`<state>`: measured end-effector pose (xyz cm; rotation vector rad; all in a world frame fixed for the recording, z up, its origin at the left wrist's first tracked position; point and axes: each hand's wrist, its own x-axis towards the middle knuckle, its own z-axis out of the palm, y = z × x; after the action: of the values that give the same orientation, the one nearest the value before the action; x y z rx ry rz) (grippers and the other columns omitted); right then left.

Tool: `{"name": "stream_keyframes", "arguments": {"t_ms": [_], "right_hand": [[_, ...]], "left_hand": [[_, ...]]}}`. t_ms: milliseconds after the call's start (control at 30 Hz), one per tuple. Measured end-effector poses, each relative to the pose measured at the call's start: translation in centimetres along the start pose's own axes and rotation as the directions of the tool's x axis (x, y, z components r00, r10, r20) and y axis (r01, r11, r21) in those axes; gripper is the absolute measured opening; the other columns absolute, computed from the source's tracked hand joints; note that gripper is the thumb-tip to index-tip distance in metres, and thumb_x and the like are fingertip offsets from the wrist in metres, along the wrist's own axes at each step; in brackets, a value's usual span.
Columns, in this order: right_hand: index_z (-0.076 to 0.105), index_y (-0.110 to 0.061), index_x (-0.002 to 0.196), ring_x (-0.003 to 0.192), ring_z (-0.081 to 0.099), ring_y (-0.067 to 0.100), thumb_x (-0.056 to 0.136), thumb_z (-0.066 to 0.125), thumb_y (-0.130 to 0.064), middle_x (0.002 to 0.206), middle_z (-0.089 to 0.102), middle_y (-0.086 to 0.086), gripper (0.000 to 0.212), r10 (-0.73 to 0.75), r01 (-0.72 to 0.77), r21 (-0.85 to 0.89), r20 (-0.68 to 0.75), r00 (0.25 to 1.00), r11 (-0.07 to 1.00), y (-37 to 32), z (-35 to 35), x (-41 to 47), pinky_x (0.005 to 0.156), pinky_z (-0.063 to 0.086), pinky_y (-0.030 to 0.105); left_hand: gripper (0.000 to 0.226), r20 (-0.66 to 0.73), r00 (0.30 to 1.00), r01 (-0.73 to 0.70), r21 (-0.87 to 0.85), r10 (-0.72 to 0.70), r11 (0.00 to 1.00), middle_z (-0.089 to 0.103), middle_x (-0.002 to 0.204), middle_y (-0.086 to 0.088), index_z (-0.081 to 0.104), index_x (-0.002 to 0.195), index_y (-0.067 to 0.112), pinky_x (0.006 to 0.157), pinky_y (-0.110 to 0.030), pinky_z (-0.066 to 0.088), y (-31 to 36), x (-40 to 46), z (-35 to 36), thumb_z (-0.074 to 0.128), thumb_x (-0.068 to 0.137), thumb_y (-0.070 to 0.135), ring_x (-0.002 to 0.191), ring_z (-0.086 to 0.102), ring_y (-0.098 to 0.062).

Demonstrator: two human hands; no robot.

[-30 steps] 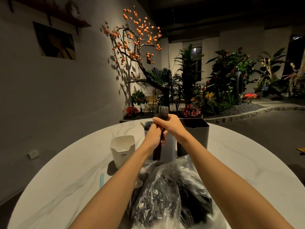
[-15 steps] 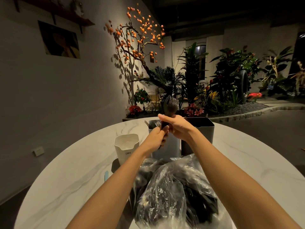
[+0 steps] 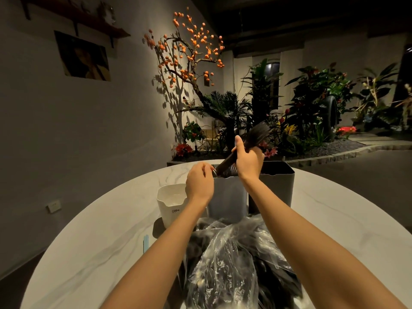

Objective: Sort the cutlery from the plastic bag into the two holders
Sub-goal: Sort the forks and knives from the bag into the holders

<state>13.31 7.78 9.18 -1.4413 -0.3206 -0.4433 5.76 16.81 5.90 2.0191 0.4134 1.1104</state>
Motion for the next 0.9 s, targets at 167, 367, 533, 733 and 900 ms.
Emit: {"name": "stream_keyframes", "arguments": {"t_ms": [167,367,533,733,900], "right_hand": [[0.061,-0.005,0.063,0.062,0.058,0.018,0.09,0.06,-0.046,0.063,0.061,0.007,0.05,-0.207,0.244,-0.202,0.185,0.961,0.948,0.7,-0.2,0.2,0.061,0.044,0.035],[0.066,-0.001,0.086,0.077,0.065,0.033,0.091,0.059,-0.048,0.083,0.066,0.016,0.048,-0.108,0.431,-0.63,0.484,0.869,0.646,0.9,0.1,0.3,0.058,0.046,0.036],[0.064,-0.006,0.099,0.09,0.062,0.029,0.096,0.05,-0.043,0.097,0.067,0.01,0.039,-0.087,0.524,-0.723,0.549,0.831,0.451,1.6,0.1,-0.1,0.071,0.04,0.035],[0.06,-0.009,0.111,0.105,0.057,0.029,0.097,0.049,-0.034,0.111,0.065,0.01,0.03,-0.042,0.535,-0.75,0.565,0.824,0.389,1.5,0.1,-0.1,0.087,0.038,0.037],[0.059,-0.006,0.115,0.116,0.051,0.029,0.097,0.046,-0.028,0.118,0.061,0.012,0.031,-0.008,0.534,-0.769,0.568,0.823,0.353,1.4,-0.2,-0.3,0.1,0.033,0.042]], "left_hand": [[0.027,0.015,1.0,-0.009,-0.006,0.009,1.0,0.061,0.091,0.006,0.061,0.086,0.024,0.083,-0.04,0.054,-0.7,0.4,0.5,0.04,0.101,0.018,0.093,0.058,-0.016],[0.023,-0.035,0.997,-0.078,-0.104,0.074,0.992,0.064,0.099,-0.002,0.06,0.098,0.02,0.086,-0.044,0.049,-0.5,0.5,1.0,0.038,0.103,0.02,0.097,0.057,-0.022],[0.038,-0.017,0.99,-0.14,-0.288,0.141,0.947,0.054,0.118,0.002,0.046,0.132,0.015,0.087,-0.019,0.041,1.1,0.8,0.8,0.036,0.103,0.036,0.103,0.051,-0.009],[0.036,0.138,0.948,-0.26,-0.183,0.286,0.948,0.056,0.124,0.0,0.051,0.131,0.021,0.098,-0.04,0.045,0.9,2.1,1.1,0.05,0.098,0.036,0.114,0.051,-0.017],[0.043,0.198,0.898,-0.386,-0.068,0.392,0.92,0.055,0.127,-0.001,0.052,0.134,0.018,0.095,-0.019,0.037,1.3,2.3,0.6,0.059,0.094,0.033,0.113,0.048,-0.009]]}}
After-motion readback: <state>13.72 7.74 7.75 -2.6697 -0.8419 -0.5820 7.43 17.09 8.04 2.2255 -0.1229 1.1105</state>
